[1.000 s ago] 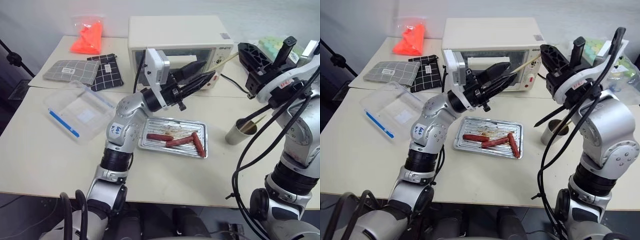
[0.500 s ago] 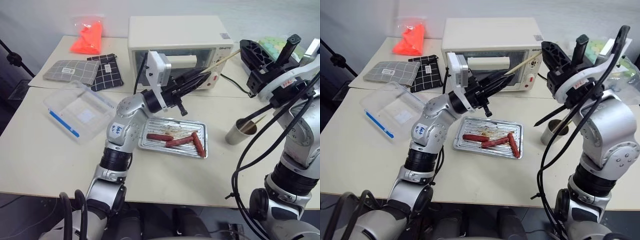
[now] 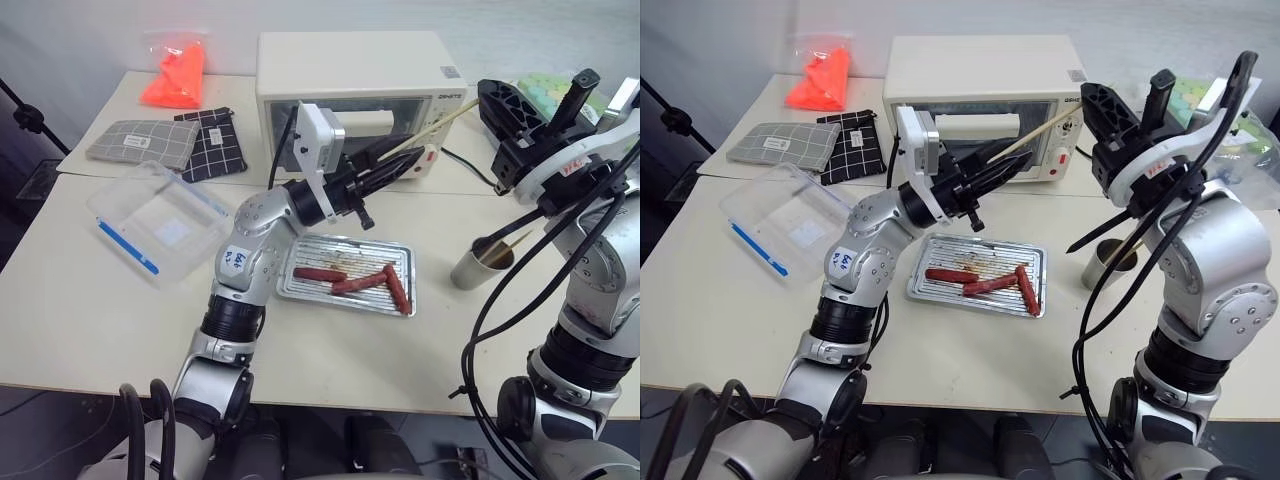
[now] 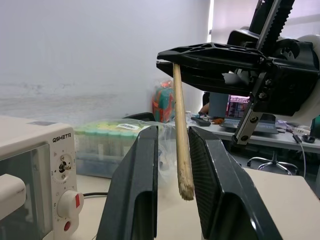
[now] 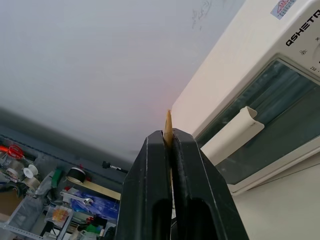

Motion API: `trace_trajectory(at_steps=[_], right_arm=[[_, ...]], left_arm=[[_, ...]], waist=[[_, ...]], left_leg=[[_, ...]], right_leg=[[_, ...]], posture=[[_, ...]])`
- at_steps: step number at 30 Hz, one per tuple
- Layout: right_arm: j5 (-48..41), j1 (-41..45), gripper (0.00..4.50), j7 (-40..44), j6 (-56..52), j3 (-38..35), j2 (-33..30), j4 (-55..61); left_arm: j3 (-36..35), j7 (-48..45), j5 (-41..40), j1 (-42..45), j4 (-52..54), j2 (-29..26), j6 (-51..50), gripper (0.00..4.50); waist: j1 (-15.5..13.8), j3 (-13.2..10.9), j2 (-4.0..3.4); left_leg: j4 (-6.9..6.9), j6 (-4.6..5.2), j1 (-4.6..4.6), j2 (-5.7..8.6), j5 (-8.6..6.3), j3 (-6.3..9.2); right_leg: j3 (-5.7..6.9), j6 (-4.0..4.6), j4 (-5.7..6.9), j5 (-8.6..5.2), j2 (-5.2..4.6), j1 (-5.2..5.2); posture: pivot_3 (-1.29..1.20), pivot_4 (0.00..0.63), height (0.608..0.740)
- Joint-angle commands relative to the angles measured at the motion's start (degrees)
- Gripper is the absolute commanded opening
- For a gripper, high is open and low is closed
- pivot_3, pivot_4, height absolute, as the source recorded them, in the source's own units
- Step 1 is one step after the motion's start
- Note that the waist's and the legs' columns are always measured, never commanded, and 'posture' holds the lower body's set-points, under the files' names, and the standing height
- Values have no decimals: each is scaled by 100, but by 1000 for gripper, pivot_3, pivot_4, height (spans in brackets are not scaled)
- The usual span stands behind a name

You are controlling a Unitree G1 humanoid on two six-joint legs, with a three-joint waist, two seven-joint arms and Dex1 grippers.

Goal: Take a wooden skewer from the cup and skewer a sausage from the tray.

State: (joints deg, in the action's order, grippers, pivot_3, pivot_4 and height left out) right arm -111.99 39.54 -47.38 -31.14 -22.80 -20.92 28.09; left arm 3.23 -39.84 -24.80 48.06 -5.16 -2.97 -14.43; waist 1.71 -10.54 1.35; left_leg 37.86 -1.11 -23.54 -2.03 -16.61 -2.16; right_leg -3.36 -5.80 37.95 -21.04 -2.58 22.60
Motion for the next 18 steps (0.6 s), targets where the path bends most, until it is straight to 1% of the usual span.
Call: trace_trajectory(at_steps=[1, 3, 6, 7, 8, 18], right_arm=[[-101, 74, 0, 72, 56, -54, -40, 262], [-101, 80, 0, 60, 71, -62, -27, 268], [-101, 75, 0, 50, 75, -65, -24, 274], [-101, 71, 0, 49, 73, -67, -28, 273], [-101, 67, 0, 49, 74, -69, -28, 266], [-101, -25, 0, 68, 70, -53, -110, 283]], left_arm=[[-22, -12, -120, 133, 267, 49, 4, 1009], [-25, -6, -148, 123, 295, 69, -5, 1009], [-36, -5, -214, 104, 350, 104, -10, 510], [-36, -8, -231, 102, 370, 108, -19, 243], [-37, -13, -239, 101, 381, 105, -26, 76], [-82, 43, -310, 134, 478, 88, -65, 26]], waist=[[0, 0, 0], [0, 0, 0], [-1, 0, 0], [0, 0, 0], [0, 0, 0], [-1, 0, 0]], left_leg=[[0, 0, 0, 0, 0, 0], [0, 0, 0, 0, 0, 0], [0, 0, 0, 0, 0, 0], [0, 0, 0, 0, 0, 0], [0, 0, 0, 0, 0, 0], [0, 0, 0, 0, 0, 0]], right_leg=[[0, 0, 0, 0, 0, 0], [0, 0, 0, 0, 0, 0], [0, 0, 0, 0, 0, 0], [0, 0, 0, 0, 0, 0], [0, 0, 0, 0, 0, 0], [0, 0, -2, 0, 0, 0]], posture=[[0, 150, 740], [0, 150, 740], [0, 150, 740], [0, 150, 740], [0, 150, 740], [0, 150, 740]])
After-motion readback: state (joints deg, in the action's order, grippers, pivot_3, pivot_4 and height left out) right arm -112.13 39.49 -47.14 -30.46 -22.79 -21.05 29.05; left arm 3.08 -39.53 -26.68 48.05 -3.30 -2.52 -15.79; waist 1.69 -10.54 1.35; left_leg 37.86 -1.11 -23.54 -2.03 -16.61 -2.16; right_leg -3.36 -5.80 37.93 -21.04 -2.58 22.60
